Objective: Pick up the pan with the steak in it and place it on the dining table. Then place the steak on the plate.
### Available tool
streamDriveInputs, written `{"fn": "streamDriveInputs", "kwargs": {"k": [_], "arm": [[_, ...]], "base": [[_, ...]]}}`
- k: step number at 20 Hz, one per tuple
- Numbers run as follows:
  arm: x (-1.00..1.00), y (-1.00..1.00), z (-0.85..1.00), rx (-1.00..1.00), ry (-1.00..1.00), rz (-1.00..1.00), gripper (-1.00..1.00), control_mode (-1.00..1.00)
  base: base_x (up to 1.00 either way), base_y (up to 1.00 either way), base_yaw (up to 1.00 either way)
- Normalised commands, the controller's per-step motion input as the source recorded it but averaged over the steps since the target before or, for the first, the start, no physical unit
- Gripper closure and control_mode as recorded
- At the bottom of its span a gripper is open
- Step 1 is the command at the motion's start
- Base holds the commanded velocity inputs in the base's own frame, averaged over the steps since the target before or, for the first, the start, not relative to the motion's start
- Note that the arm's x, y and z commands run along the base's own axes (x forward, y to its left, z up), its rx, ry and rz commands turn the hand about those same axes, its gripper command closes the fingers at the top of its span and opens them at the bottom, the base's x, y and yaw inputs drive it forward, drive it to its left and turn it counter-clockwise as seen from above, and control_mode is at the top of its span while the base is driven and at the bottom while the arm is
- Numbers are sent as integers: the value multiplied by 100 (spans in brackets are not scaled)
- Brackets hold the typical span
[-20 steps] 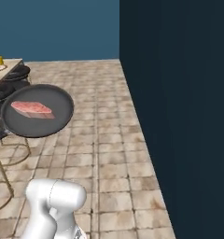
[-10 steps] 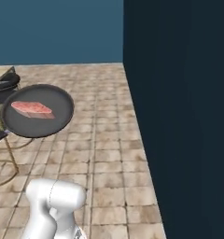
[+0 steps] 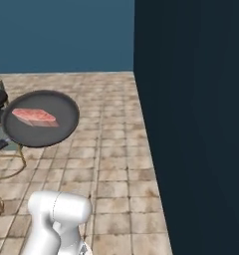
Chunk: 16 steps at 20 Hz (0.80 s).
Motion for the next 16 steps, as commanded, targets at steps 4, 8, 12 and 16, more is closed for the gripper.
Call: {"fn": "streamDriveInputs", "kwargs": {"k": [4,8,12,16], "arm": [[0,0,0,0,0,0,100,100],[0,0,0,0,0,0,100,100],[0,0,0,0,0,0,100,100],[0,0,0,0,0,0,100,100]], "base": [[100,-2,1],[100,-1,0],[100,0,0],[100,0,7]]}}
